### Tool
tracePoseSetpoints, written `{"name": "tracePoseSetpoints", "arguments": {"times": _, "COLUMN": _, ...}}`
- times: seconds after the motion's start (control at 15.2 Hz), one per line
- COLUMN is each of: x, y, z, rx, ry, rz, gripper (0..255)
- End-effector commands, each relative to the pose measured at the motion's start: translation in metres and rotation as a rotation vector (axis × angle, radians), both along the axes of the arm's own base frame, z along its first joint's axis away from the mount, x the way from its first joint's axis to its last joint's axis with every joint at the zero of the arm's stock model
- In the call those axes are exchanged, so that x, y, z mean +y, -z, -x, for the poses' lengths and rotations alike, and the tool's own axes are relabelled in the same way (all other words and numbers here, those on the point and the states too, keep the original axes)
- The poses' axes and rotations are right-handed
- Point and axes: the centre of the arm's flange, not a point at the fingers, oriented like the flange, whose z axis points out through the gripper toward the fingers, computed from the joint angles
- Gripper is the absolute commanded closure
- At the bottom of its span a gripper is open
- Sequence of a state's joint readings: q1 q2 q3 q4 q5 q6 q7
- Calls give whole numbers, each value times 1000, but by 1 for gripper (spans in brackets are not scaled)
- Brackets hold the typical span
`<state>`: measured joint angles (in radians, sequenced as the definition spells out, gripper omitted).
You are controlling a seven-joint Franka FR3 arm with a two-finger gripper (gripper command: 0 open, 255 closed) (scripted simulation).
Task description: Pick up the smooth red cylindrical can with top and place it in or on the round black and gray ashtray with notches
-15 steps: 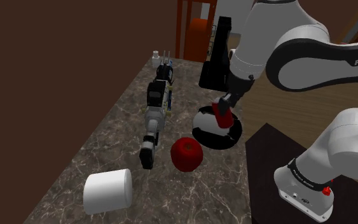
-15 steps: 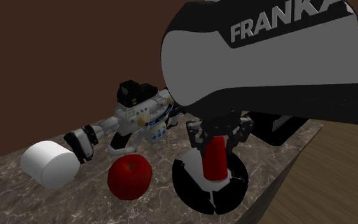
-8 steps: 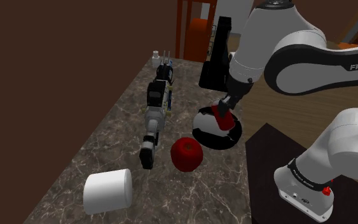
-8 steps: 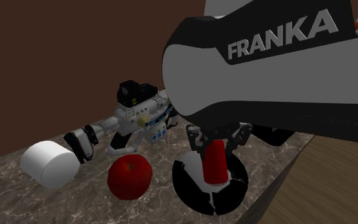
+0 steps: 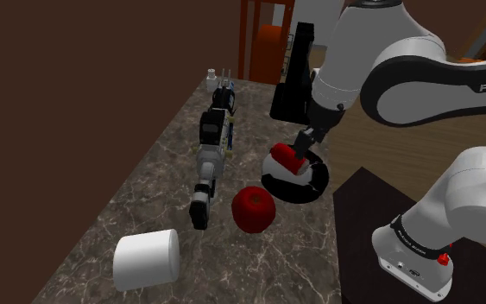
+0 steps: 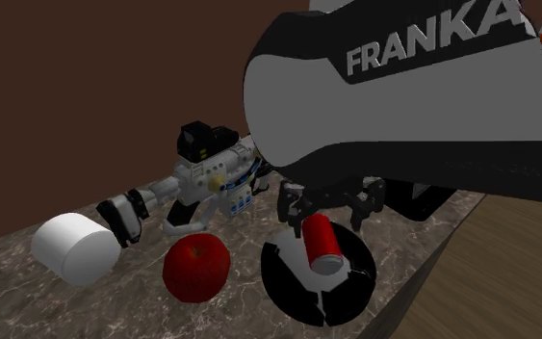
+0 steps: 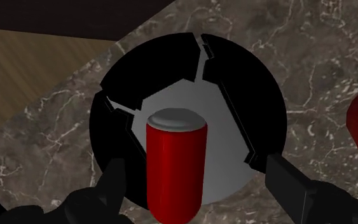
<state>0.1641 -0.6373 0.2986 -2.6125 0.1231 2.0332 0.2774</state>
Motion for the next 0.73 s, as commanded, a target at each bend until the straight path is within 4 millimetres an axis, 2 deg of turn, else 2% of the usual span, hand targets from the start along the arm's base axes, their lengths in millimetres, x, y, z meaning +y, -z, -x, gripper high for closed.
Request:
{"name": "tracePoseSetpoints", "arguments": {"times": 0.0, "x": 0, "y": -20, "z": 1, "rx": 0, "ry": 0, "rz": 0, "gripper": 0}}
{"name": "tracePoseSetpoints", "arguments": {"times": 0.13, "x": 1, "y": -44, "z": 3, "rx": 0, "ry": 0, "rz": 0, "gripper": 0}}
{"name": "tracePoseSetpoints", "arguments": {"times": 0.66, "x": 1, "y": -44, "z": 3, "rx": 0, "ry": 0, "rz": 0, "gripper": 0}}
